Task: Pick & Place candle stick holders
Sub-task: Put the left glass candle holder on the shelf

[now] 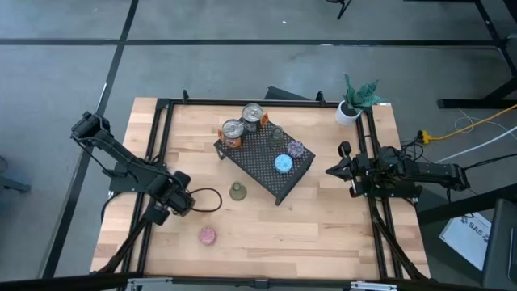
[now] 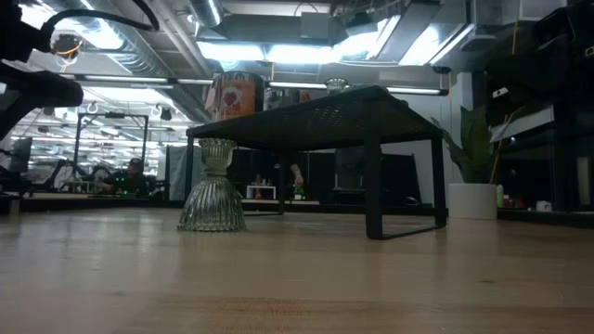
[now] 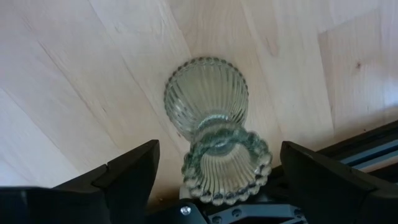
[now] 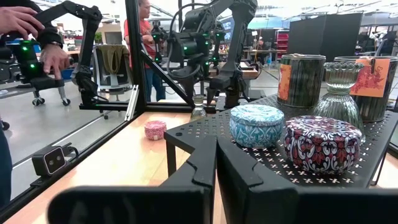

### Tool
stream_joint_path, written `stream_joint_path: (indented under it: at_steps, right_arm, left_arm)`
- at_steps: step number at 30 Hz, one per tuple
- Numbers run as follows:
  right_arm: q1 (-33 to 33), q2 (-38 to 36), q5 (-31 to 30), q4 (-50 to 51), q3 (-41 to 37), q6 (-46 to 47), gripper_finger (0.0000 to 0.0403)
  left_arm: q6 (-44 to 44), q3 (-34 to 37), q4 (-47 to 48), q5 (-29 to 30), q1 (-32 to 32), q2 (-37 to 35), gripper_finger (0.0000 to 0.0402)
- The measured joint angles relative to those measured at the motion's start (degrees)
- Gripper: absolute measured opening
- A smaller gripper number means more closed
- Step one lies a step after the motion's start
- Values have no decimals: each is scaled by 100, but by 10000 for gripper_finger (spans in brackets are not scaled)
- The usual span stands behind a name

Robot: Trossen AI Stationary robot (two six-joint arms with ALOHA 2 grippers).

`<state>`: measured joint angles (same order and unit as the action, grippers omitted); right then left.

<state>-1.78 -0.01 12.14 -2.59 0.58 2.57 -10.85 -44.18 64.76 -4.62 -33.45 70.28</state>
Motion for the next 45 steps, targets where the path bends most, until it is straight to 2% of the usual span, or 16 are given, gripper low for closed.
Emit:
stream_joint_path:
  at_steps: [19, 45]
  right_arm:
    - [-1, 0, 0, -2, -1, 0, 16]
    - [-2, 0, -2, 0, -2, 0, 16]
  left_arm:
    - [-61, 0, -53, -46, 0, -2, 251]
    - [-57, -2, -55, -181, -1, -7, 175]
